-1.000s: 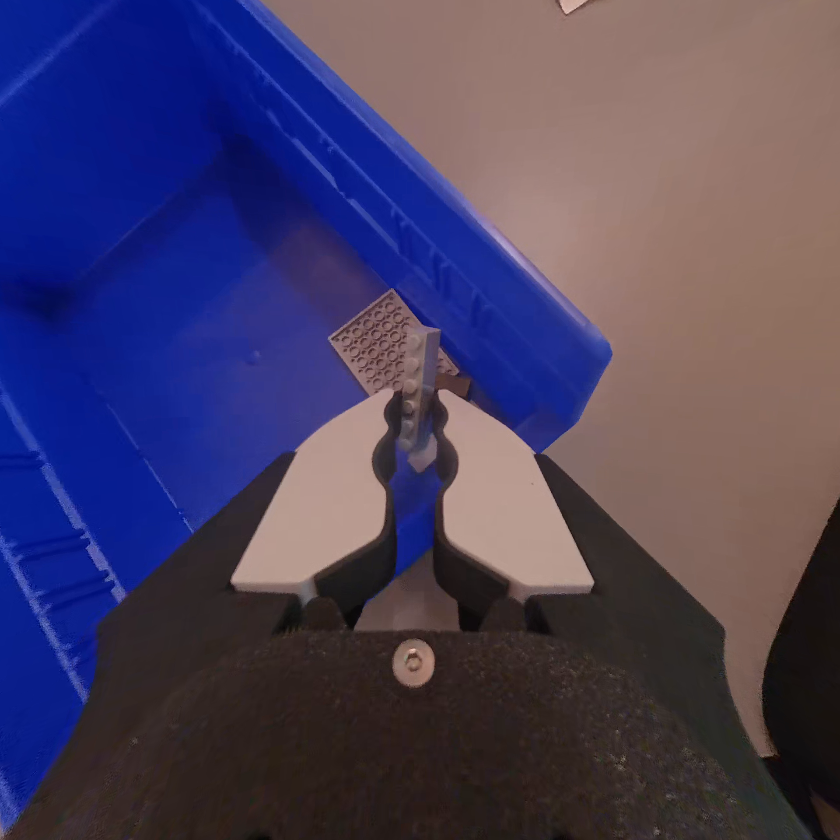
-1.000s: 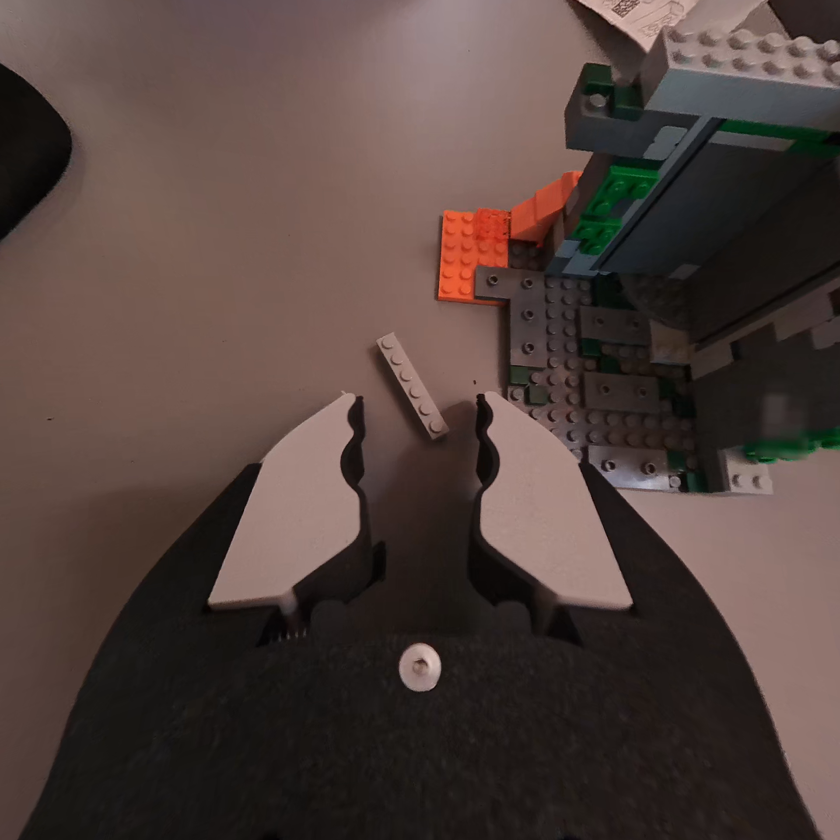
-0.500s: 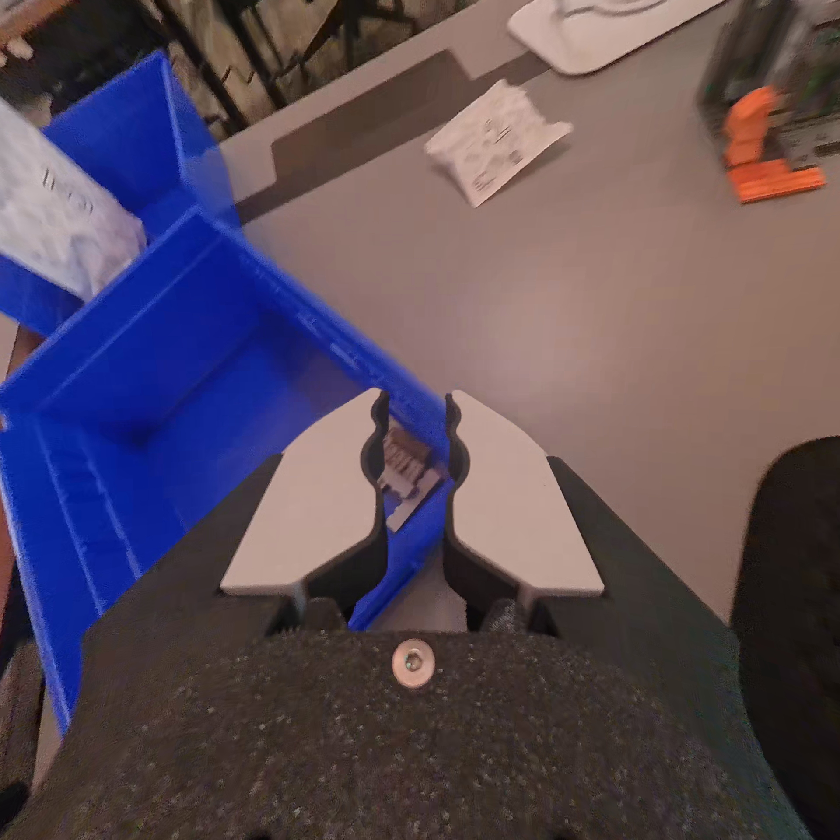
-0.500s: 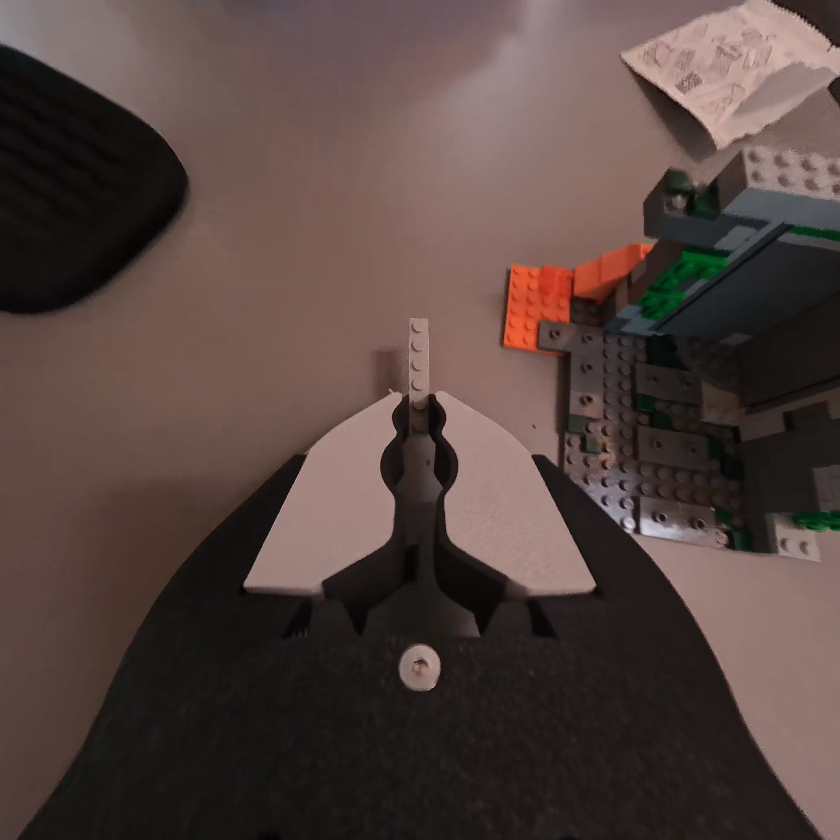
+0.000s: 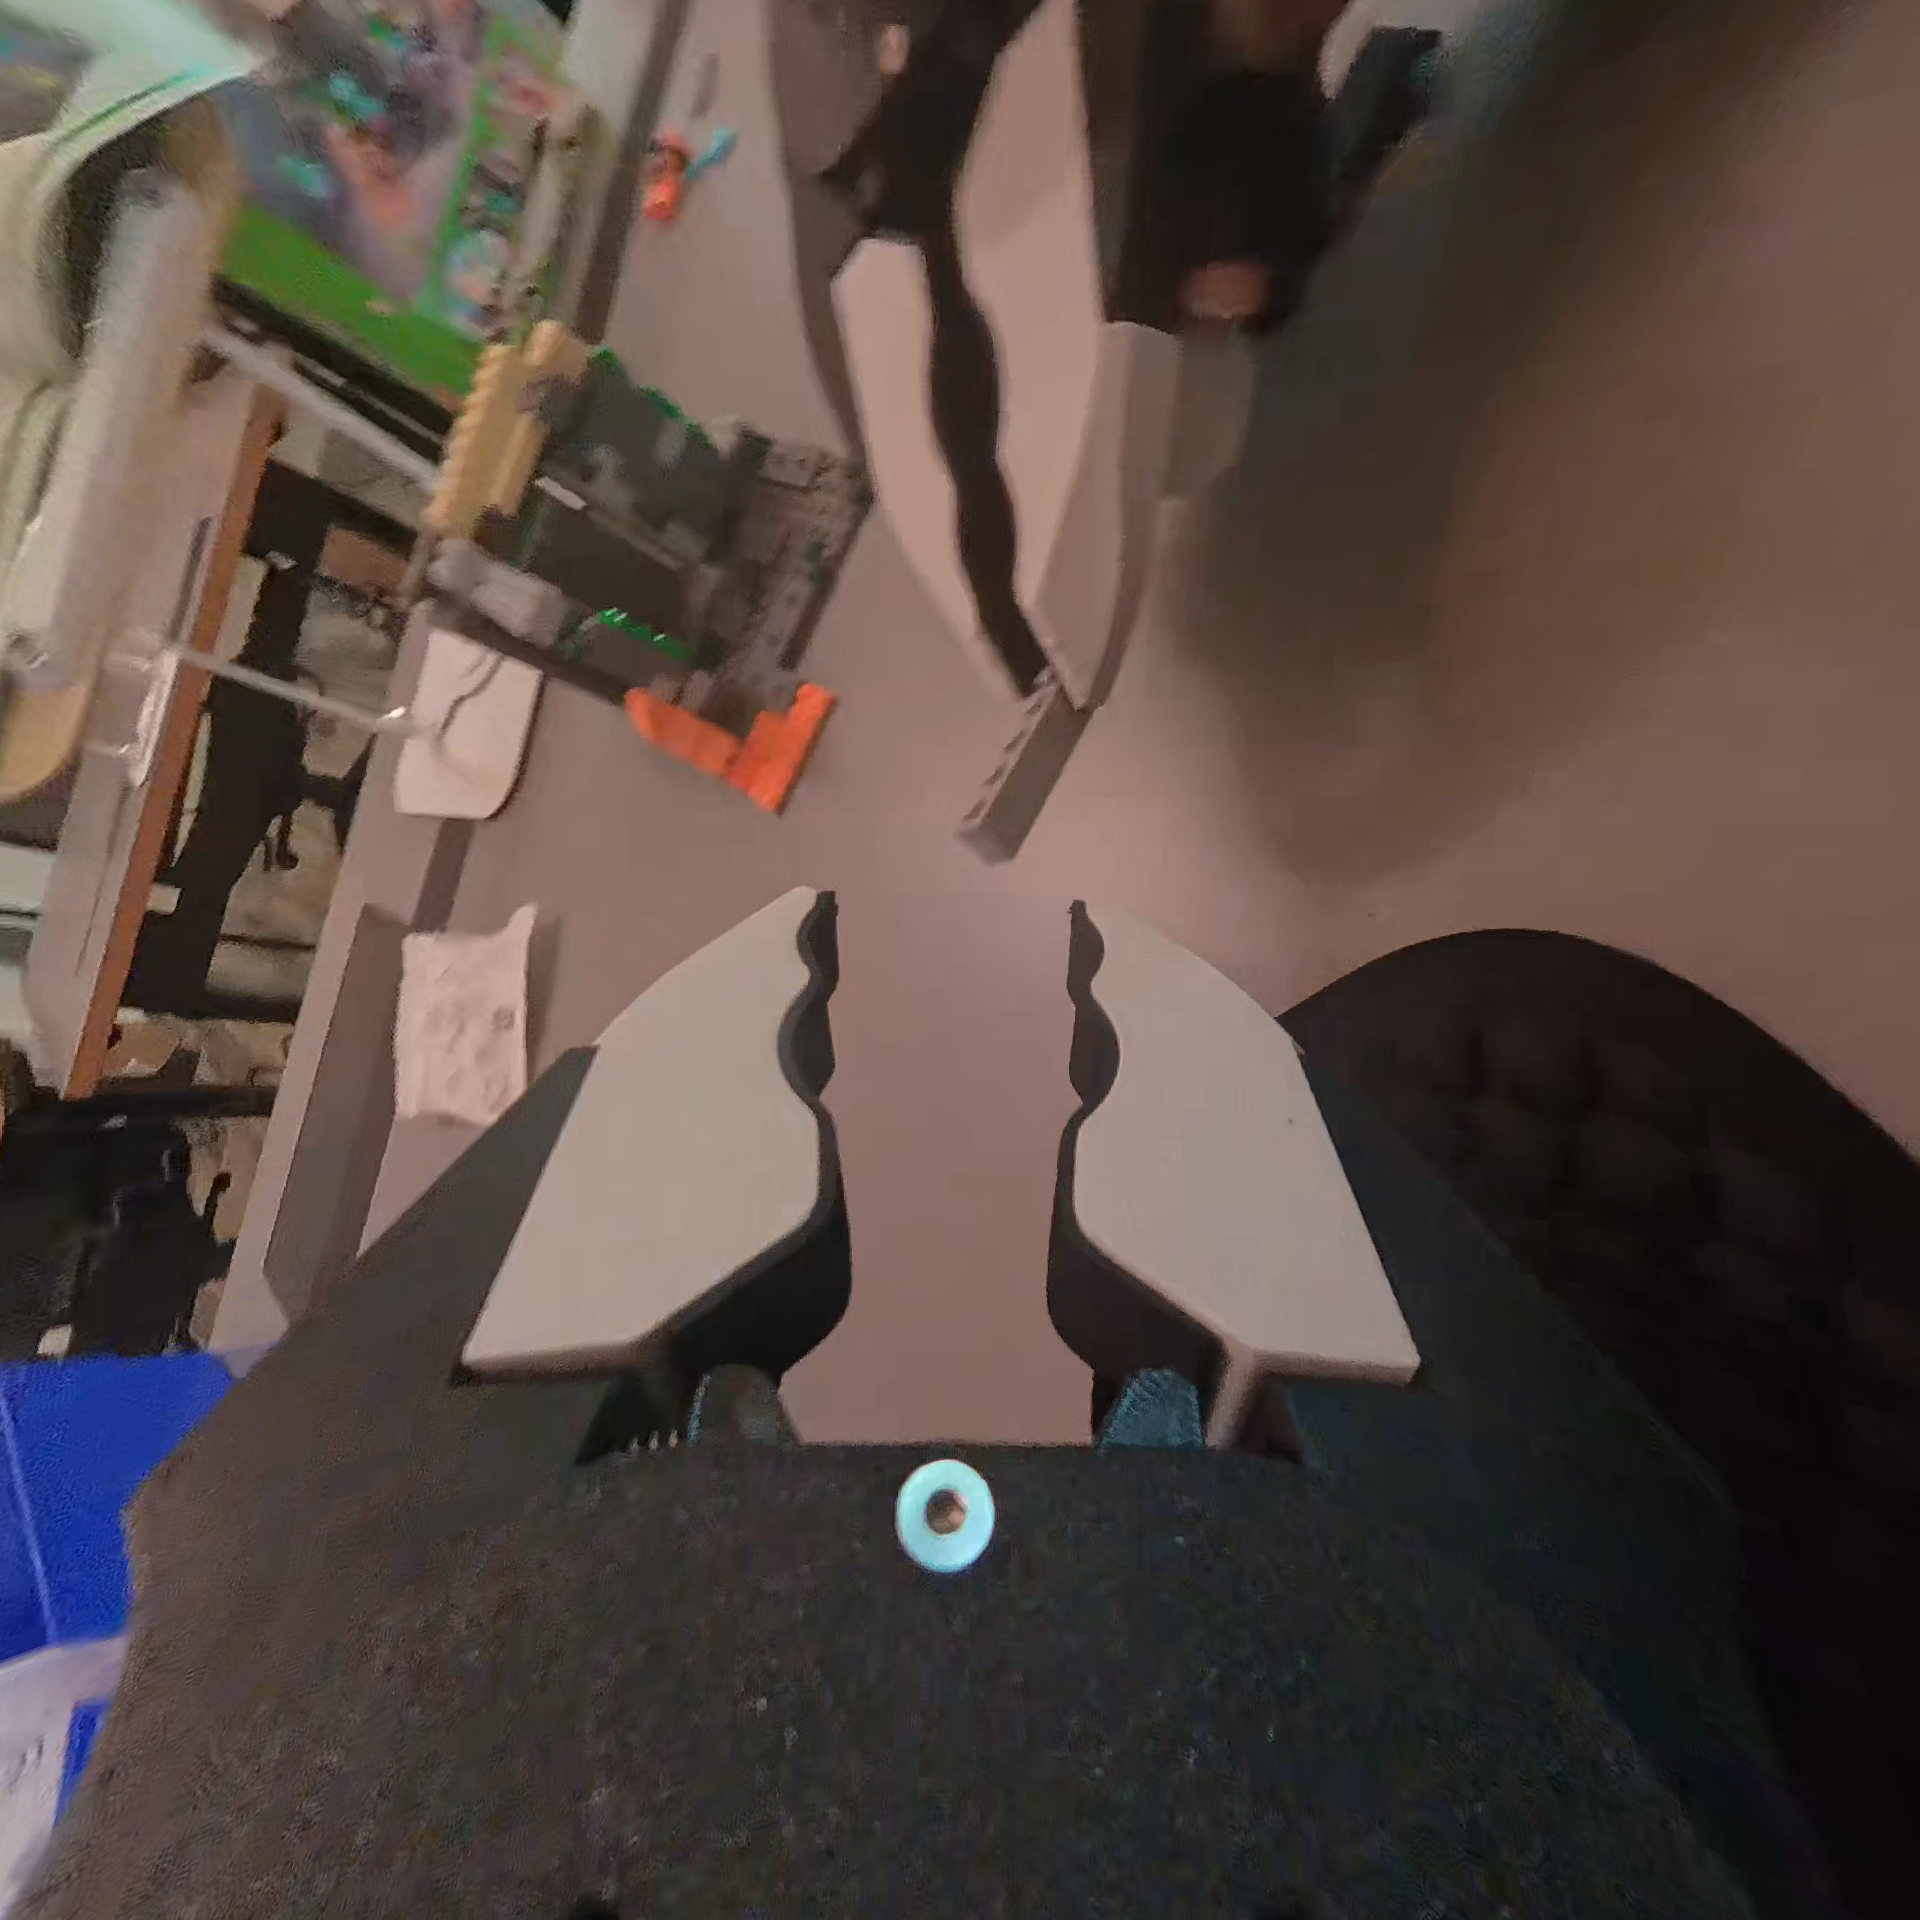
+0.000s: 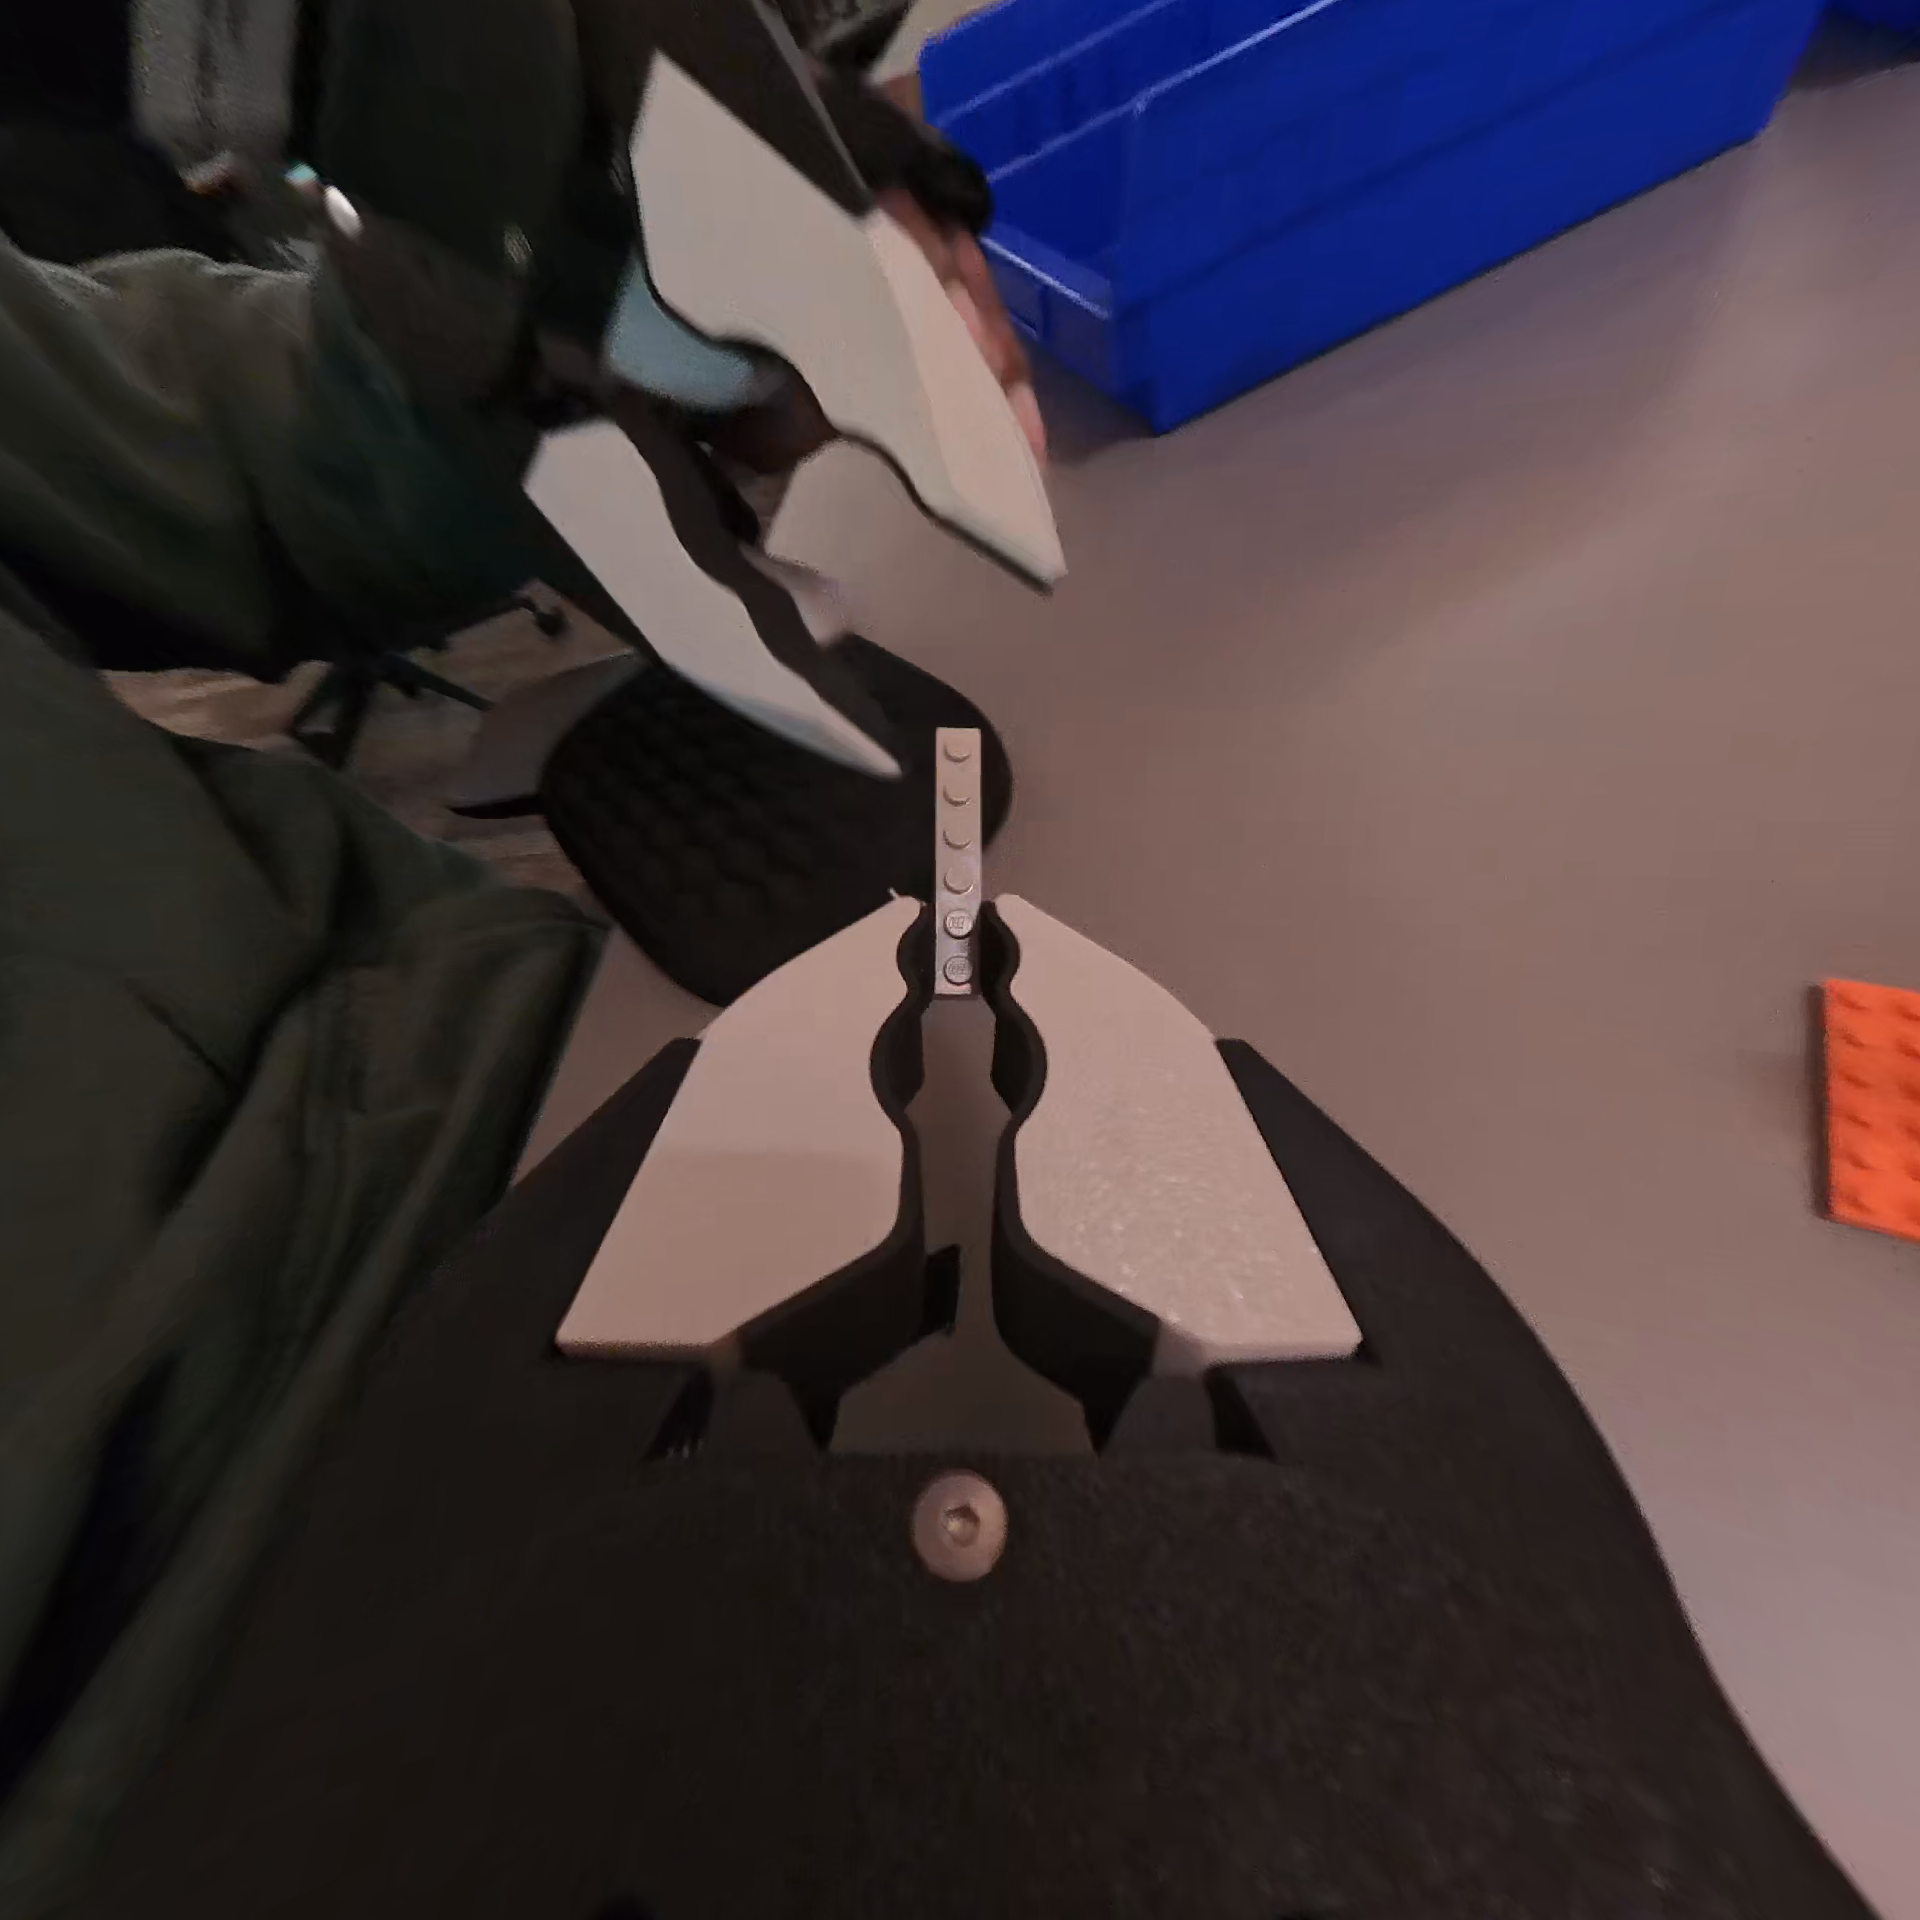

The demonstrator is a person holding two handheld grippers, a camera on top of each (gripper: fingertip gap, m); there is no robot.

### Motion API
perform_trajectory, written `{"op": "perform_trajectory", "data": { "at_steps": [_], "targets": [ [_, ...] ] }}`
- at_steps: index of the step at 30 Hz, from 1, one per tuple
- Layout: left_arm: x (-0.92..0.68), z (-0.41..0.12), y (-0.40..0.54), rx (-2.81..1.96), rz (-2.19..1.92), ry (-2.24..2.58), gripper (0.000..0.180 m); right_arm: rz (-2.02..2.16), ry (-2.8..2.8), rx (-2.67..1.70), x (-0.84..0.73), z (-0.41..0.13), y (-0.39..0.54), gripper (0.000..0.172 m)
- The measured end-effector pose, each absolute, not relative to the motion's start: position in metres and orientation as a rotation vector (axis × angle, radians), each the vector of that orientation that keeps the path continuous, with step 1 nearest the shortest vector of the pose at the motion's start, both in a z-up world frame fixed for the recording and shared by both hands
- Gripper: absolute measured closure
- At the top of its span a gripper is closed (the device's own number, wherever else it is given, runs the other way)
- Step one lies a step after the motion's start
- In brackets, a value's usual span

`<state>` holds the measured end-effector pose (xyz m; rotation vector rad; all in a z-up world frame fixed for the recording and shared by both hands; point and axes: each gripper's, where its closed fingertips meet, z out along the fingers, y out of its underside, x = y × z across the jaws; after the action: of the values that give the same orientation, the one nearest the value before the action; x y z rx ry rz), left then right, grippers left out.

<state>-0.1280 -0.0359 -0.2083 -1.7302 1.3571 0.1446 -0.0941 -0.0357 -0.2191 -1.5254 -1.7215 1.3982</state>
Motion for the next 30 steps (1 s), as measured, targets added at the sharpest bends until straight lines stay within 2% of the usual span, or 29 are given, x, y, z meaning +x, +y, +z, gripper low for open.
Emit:
{"op": "perform_trajectory", "data": {
  "at_steps": [5,9,16,19,27,30],
  "targets": [
    [-0.099,-0.216,-0.037,-1.667,0.092,1.442,0.144,1.433,-1.721,-1.513,-0.092,-0.216,-0.038,0.164],
    [-0.091,-0.214,-0.038,-1.626,0.080,1.453,0.167,1.445,-1.737,-1.509,-0.091,-0.217,-0.041,0.164],
    [-0.093,-0.212,-0.042,-1.642,0.067,1.444,0.169,1.510,-1.721,-1.501,-0.091,-0.213,-0.046,0.164],
    [-0.112,-0.205,-0.040,-1.677,0.130,1.396,0.169,1.505,-1.680,-1.501,-0.089,-0.208,-0.037,0.147],
    [-0.288,-0.136,-0.022,-1.899,0.499,0.750,0.169,1.198,-1.531,-1.605,-0.061,-0.211,0.036,0.146],
    [-0.354,-0.138,-0.028,-2.040,0.505,0.505,0.169,1.219,-1.400,-1.662,-0.050,-0.204,0.062,0.147]
  ]
}}
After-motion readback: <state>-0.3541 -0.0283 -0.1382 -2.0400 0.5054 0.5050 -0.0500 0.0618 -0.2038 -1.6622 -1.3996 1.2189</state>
